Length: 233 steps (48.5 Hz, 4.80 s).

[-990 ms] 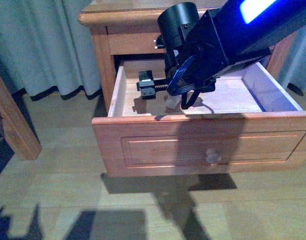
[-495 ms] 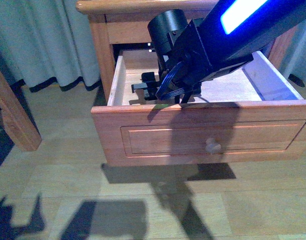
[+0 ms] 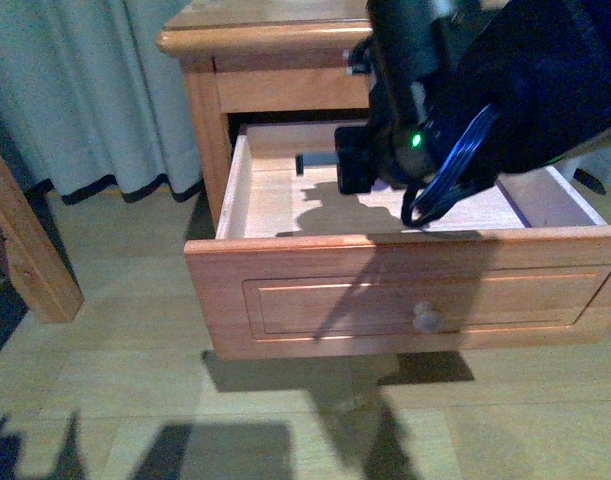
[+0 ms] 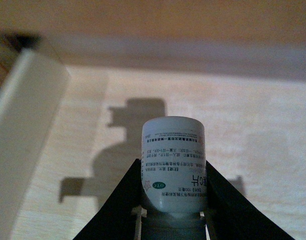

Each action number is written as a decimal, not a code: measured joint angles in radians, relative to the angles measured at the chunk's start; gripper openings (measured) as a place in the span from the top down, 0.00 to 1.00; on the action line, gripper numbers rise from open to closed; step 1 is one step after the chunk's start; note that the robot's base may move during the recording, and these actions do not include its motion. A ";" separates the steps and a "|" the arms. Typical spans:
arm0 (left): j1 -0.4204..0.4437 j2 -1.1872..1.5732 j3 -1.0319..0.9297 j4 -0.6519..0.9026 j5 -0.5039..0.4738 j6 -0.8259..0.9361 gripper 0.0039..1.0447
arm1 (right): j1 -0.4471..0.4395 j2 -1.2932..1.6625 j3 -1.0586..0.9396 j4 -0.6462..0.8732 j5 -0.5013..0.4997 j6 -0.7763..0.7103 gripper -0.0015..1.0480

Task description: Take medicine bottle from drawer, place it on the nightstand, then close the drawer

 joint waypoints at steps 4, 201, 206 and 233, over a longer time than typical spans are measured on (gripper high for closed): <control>0.000 0.000 0.000 0.000 0.000 0.000 0.06 | -0.008 -0.126 0.016 -0.024 -0.029 -0.025 0.71; 0.000 0.000 0.000 0.000 0.000 0.000 0.06 | -0.423 -1.889 -0.979 -0.312 -0.322 -0.100 0.79; 0.000 0.000 0.000 0.000 0.001 0.000 0.06 | -0.382 -1.982 -1.146 -0.333 -0.229 -0.163 0.97; 0.000 0.000 0.000 -0.002 0.000 0.000 0.06 | -0.377 -2.102 -1.283 -0.311 -0.220 -0.185 0.53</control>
